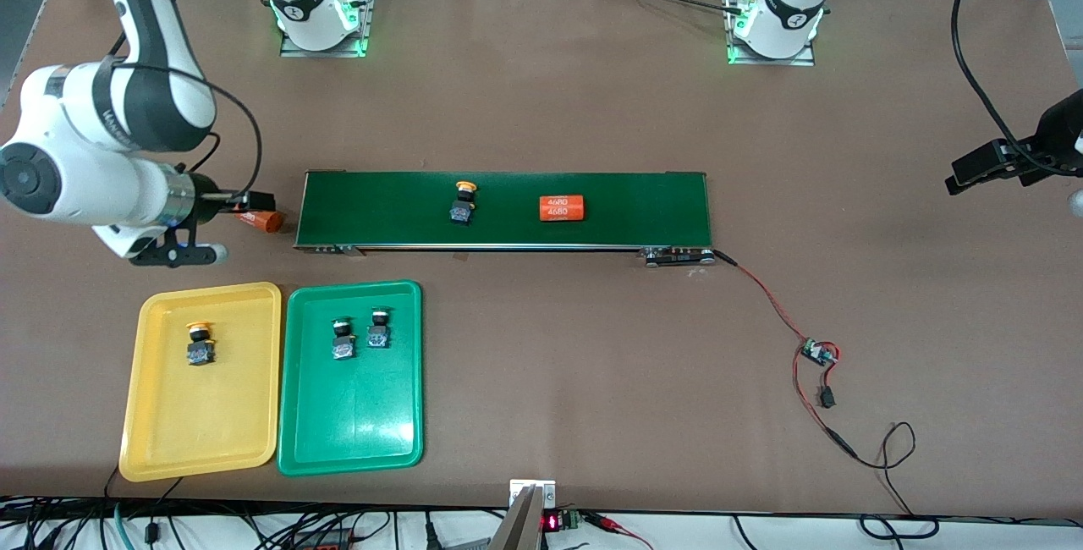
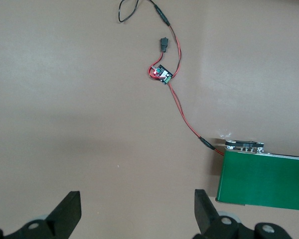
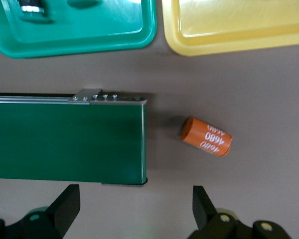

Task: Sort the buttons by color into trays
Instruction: 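Move the right gripper to the belt and grasp another orange-capped button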

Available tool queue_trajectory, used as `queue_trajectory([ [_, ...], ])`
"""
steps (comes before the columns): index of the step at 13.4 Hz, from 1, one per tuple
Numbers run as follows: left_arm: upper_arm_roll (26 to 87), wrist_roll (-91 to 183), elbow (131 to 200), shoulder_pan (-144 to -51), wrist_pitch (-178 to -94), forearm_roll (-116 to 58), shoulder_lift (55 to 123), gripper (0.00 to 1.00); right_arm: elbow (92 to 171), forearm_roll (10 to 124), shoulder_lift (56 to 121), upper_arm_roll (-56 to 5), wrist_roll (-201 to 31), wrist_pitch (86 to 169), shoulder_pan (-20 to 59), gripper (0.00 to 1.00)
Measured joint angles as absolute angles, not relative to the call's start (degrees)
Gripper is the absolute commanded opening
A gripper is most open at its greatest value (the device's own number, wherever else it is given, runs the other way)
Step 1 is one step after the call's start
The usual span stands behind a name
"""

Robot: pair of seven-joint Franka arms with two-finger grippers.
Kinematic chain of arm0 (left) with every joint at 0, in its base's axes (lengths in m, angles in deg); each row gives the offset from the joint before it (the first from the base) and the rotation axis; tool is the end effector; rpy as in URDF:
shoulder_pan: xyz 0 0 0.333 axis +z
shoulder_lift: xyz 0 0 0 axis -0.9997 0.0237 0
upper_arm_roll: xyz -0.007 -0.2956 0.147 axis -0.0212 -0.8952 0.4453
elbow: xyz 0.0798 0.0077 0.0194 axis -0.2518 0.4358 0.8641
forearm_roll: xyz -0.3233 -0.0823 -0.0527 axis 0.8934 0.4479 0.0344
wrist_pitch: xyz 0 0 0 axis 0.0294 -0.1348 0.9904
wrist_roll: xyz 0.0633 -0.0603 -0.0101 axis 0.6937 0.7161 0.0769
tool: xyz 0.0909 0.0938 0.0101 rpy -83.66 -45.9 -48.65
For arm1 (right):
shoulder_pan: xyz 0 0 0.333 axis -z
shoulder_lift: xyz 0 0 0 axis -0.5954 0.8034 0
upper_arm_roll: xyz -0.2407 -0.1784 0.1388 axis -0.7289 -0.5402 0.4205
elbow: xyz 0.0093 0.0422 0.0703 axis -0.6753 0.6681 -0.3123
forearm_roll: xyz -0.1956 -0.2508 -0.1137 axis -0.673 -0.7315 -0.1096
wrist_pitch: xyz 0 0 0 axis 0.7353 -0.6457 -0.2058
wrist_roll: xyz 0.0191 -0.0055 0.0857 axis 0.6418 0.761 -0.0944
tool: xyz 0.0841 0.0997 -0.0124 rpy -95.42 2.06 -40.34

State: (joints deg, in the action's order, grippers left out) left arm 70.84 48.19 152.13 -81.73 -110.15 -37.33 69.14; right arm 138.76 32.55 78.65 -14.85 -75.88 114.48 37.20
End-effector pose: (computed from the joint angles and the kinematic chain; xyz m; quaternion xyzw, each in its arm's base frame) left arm 0.5292 0.0280 0.5950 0.9978 0.0650 -0.0073 0.0077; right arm 0.5275 0.0444 0.3957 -0.9888 0.0036 0.1480 0.0181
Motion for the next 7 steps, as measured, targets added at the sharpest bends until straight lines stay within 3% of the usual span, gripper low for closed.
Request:
queue_trajectory([
  [7,70.95,50.73,152.14,-80.90,-110.14,-37.24,68.71,1.00,156.84,32.66,70.49,-14.46,-59.01,132.73,24.19,1.00],
])
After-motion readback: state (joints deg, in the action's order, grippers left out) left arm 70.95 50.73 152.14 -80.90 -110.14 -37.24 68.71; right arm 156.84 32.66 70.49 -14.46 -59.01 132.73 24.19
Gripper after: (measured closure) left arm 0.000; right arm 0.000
